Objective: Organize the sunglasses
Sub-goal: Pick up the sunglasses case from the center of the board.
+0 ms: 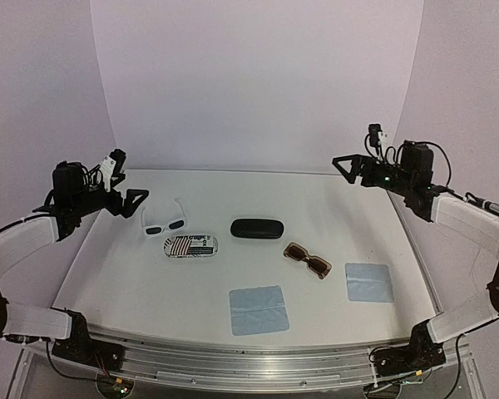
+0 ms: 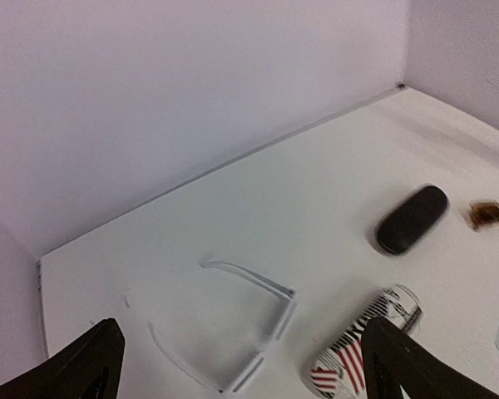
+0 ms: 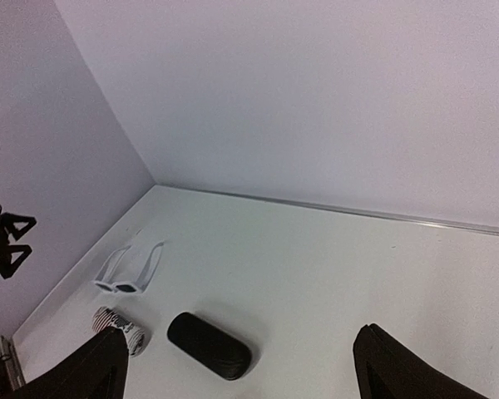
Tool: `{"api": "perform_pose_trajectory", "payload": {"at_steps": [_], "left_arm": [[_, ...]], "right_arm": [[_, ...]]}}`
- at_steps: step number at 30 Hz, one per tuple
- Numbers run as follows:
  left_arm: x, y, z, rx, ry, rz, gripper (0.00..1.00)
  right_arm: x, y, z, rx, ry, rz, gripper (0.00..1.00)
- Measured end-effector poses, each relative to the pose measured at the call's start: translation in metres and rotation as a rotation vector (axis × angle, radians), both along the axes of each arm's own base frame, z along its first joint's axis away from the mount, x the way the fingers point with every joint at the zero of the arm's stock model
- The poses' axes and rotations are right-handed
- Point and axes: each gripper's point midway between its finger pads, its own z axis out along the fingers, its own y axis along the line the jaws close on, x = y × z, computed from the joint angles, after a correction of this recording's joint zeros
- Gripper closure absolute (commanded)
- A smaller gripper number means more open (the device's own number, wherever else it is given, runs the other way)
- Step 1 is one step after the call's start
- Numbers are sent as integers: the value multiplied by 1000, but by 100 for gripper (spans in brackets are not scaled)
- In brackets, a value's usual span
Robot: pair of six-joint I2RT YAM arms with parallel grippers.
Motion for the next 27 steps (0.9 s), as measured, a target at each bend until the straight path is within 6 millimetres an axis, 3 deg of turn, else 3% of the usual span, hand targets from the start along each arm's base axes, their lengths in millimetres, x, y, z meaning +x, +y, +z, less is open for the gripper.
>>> {"api": "perform_pose_trajectory", "payload": {"at_steps": [2,4,7,9,13,16,20,27], "left_arm": [[-19,-33,13,69,9,-213,0],[-32,-68,9,154,62,-394,0],[-44,-114,-19,277,189,-617,0],[-49,-128,-48,351,272,-706,0],[-62,-136,-113,504,430,-831,0],[-65,-140,-146,586,495,-888,0],[-50,-152,-166,649,496,-909,0],[-34,-156,-181,693,473,-901,1]], "right_arm": [[-13,30,-6,-6,29,76,2],[-27,57,-11,-14,52,138,2],[-44,89,-17,-30,72,181,2],[-54,107,-20,-38,86,192,2],[-71,138,-30,-54,112,199,2],[-80,156,-44,-69,147,203,2],[-89,174,-65,-95,194,208,2],[-104,195,-88,-127,244,234,2]]}}
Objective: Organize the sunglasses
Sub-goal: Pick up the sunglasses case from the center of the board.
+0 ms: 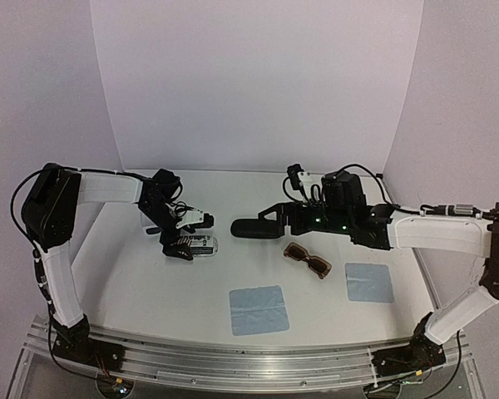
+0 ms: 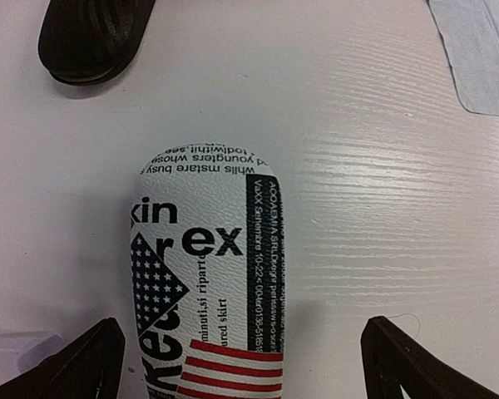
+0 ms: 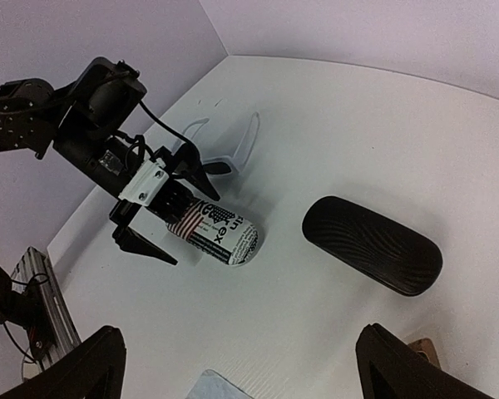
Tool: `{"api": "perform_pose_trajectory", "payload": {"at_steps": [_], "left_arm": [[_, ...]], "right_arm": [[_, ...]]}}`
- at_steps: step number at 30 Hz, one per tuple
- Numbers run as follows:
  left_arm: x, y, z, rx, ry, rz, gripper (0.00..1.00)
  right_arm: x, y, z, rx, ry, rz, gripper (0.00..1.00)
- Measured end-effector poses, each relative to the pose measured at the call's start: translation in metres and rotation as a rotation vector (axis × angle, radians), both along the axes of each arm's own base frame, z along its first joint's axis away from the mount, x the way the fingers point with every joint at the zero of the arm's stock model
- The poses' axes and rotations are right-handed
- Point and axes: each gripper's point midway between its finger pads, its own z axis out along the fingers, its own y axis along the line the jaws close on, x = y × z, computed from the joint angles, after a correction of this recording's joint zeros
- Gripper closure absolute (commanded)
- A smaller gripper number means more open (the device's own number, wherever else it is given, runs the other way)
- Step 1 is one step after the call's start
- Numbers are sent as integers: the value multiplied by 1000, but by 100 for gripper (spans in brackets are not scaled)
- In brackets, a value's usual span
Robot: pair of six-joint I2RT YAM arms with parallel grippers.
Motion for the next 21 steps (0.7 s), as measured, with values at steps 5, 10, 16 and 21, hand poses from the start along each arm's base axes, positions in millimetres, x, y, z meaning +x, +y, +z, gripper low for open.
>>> {"api": "perform_pose_trajectory", "payload": {"at_steps": [5,10,16,21], "left_arm": [[4,1,-13,14,28,-6,2],[11,2,-20,20,26,-11,9],[17,2,-28,25,31,-5,24],[18,1,-28,22,25,-7,45]], "right_arm": [[-3,6,-12,-19,20,10,2],[-2,10,-19,-30,30,15,2],[-3,14,-21,-33,33,22,2],[-3,15,-21,-33,34,24,2]]}}
